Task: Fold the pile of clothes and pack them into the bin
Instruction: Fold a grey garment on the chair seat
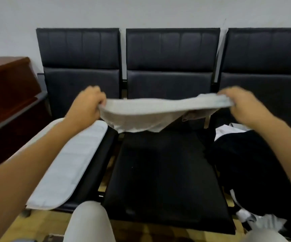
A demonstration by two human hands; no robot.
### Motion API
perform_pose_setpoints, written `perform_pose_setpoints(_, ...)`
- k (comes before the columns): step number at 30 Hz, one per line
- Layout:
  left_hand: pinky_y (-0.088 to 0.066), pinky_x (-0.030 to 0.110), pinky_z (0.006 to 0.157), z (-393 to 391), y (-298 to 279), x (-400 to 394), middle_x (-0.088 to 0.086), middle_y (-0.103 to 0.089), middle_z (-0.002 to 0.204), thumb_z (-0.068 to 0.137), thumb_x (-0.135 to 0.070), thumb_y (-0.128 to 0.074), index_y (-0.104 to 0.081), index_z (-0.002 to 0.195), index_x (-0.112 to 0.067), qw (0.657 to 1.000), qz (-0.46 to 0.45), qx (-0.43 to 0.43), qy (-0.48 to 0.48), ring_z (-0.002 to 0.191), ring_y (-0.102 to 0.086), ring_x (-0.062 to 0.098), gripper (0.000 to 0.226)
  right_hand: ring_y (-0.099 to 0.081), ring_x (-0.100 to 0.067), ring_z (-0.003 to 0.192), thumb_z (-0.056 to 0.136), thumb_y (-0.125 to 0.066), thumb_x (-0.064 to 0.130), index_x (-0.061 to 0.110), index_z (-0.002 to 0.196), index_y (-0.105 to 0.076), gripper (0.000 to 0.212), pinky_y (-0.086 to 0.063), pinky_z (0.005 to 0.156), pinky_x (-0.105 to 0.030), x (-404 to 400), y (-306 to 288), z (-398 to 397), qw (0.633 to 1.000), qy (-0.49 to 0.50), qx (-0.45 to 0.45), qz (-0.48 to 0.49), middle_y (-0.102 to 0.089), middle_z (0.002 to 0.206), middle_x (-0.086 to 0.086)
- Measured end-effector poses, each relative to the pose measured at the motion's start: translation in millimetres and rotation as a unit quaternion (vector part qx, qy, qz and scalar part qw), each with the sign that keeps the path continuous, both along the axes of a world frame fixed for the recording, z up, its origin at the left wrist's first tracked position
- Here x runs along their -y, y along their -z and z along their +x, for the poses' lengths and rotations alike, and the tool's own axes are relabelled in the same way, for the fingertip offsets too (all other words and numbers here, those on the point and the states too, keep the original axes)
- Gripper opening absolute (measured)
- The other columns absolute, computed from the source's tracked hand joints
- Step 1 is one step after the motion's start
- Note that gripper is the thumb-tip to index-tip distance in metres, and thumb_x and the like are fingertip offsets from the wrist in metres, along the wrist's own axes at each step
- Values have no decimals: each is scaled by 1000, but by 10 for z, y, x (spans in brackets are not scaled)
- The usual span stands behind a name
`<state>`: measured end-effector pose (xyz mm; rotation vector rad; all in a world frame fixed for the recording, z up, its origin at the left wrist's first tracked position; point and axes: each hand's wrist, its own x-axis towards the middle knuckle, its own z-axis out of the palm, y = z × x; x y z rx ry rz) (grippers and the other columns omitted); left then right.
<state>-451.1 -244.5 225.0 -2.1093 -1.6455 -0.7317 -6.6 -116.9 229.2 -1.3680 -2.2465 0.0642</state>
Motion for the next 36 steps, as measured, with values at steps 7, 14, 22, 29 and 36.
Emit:
perform_pose_setpoints(7, -38, 33, 75, 133, 1959, 864, -3, -56, 95, 67, 5, -54, -49, 88, -27, 929, -361, -40, -74, 99, -58, 29, 38, -67, -22, 93, 90, -62, 47, 21, 92, -69, 27, -48, 71, -30, 818, 1979, -112, 934, -50, 258, -240, -69, 98, 0)
perform_pose_setpoints(14, -51, 26, 84, 406, 2618, 831, -12, -58, 87, 84, -38, -71, -56, 90, -41, 831, -512, 206, -67, 83, -59, 10, 17, -59, -3, 60, 88, -67, 50, 16, 63, -68, 43, -46, 60, -19, 930, 2379, -168, 842, -136, 51, -520, -63, 61, 7)
perform_pose_setpoints(22, -45, 34, 102, 1370, 2732, -61, -12, -47, 121, 95, -39, -57, -51, 122, -35, 845, -507, 168, 31, 114, -49, 9, 28, -35, -24, 132, 95, -61, 24, 20, 132, -53, 39, -39, 107, -33, 423, 2639, -94, 924, 40, 104, -366, -37, 138, -1)
perform_pose_setpoints(29, -40, 41, 104, 2251, 2690, -949, -10, -50, 126, 96, -42, -54, -49, 130, -29, 885, -436, 127, 101, 118, -50, 16, 37, -58, -21, 102, 94, -62, 30, 13, 110, -59, 23, -47, 89, -29, 492, 2492, -249, 899, -31, 152, -409, -48, 112, -4)
perform_pose_setpoints(36, -31, 36, 105, 3264, 2772, -1638, -5, -58, 118, 84, -39, -67, -60, 115, -27, 881, -442, -40, 162, 119, -48, 17, 34, -62, -23, 102, 95, -54, 42, 24, 102, -61, 20, -47, 77, -33, 478, 2448, 22, 906, 12, 71, -416, -58, 113, -1)
